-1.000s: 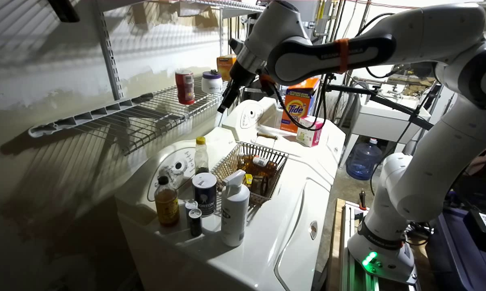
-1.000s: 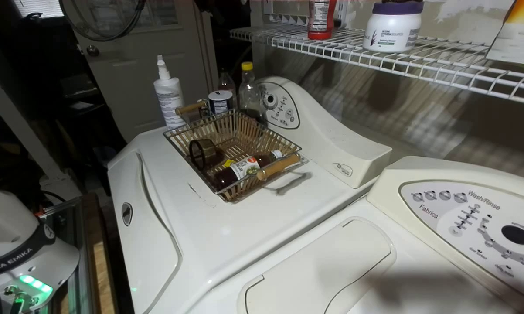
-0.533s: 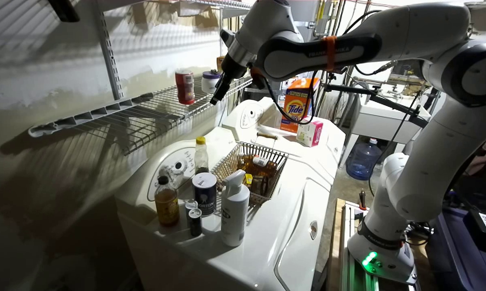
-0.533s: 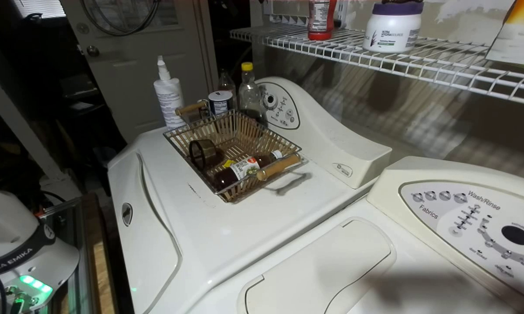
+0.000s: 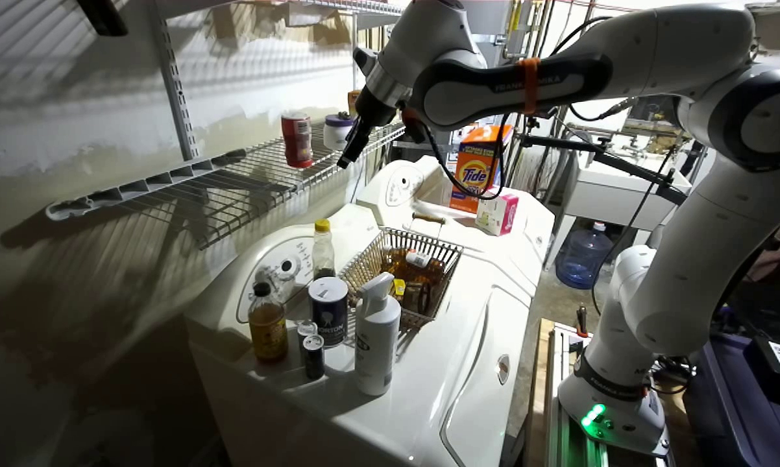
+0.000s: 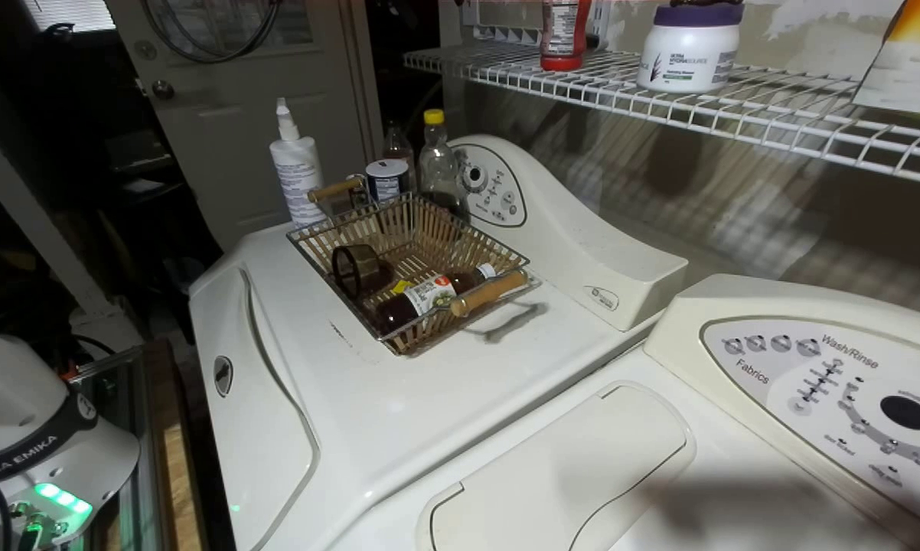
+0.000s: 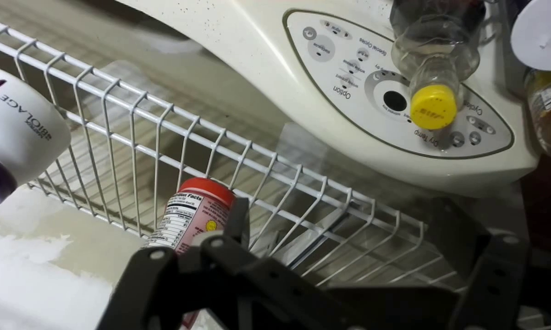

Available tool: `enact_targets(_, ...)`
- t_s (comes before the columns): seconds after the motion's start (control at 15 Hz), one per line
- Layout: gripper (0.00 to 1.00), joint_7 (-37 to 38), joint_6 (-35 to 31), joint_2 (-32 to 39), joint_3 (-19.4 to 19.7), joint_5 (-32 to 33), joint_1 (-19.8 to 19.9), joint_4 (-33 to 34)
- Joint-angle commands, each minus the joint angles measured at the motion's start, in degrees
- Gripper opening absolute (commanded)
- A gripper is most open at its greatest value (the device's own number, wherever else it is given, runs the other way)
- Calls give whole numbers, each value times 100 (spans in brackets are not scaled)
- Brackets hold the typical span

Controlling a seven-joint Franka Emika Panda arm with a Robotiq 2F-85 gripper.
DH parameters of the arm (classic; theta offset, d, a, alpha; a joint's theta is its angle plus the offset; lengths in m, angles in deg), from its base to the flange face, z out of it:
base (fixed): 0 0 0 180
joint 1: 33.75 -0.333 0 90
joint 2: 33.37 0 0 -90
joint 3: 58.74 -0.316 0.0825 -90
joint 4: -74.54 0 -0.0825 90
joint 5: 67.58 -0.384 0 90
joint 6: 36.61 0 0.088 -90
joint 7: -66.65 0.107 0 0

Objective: Put the red bottle upright

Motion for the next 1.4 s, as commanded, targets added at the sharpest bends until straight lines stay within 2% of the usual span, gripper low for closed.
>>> enact_targets(0.0,100,-1,18,6,-9,-3,7,18)
enact_targets(0.2,100,38,20,174,36,-91,34,163)
enact_targets(0.53,100,-301,209,921,224,-910,28,856)
enact_targets(1.0,100,-65,210,1904,187,-783,143,2050)
enact_targets(1.33,100,234,222,2280,240,-599,192,2652)
